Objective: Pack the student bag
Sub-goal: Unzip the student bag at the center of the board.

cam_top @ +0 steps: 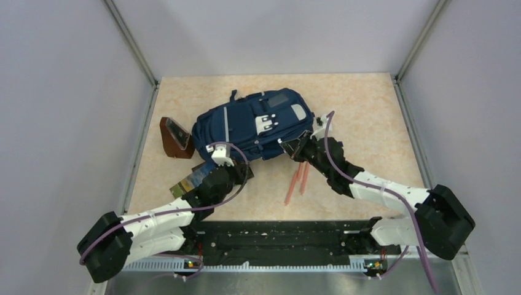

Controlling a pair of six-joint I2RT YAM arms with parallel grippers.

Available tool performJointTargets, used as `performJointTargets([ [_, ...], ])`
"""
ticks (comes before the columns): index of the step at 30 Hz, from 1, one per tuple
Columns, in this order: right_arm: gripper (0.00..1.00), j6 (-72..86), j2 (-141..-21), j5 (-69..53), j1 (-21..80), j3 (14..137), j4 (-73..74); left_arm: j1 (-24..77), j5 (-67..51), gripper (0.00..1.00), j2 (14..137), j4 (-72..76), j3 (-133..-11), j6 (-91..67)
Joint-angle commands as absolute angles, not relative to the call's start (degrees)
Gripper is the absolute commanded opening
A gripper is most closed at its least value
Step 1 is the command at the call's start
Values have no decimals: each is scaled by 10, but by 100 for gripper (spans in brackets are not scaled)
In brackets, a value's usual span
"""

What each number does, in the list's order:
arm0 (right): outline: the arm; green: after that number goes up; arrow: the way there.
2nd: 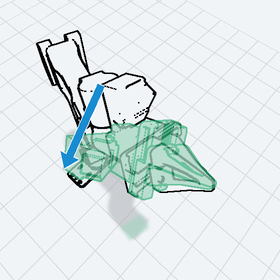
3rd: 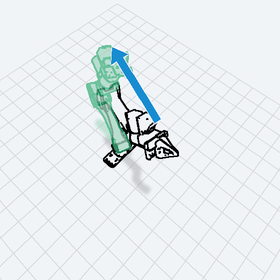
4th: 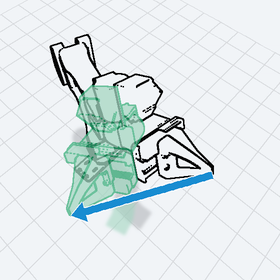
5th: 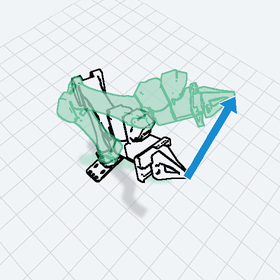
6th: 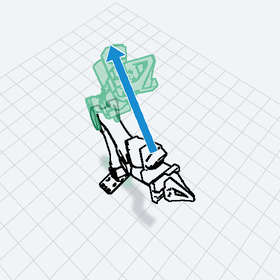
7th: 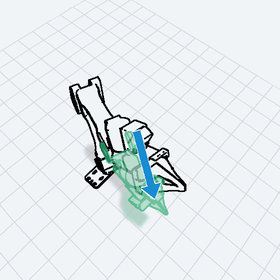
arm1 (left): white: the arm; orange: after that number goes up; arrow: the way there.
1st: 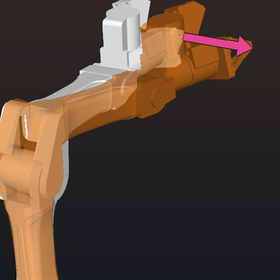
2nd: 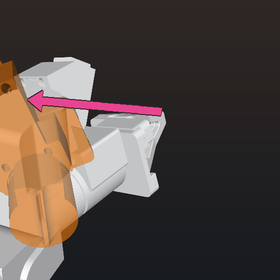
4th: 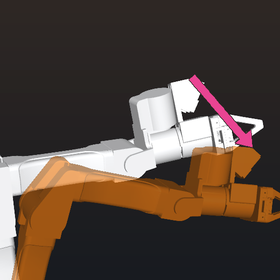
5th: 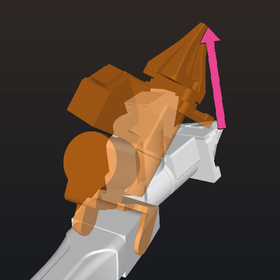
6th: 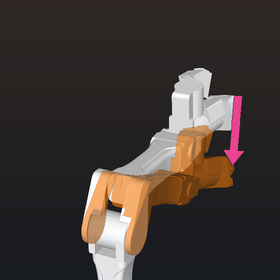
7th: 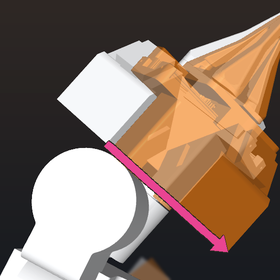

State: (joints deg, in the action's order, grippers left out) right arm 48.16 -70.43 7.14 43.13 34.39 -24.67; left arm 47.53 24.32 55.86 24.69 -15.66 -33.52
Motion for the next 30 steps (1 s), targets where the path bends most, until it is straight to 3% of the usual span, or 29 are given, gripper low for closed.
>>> performJointTargets([
  [1,0,449,-655,143,428,355,-287,456,250,0,541,212,-173,-321],
  [30,0,384,-630,129,346,382,-182,346,152,0,496,9,-226,-344],
])
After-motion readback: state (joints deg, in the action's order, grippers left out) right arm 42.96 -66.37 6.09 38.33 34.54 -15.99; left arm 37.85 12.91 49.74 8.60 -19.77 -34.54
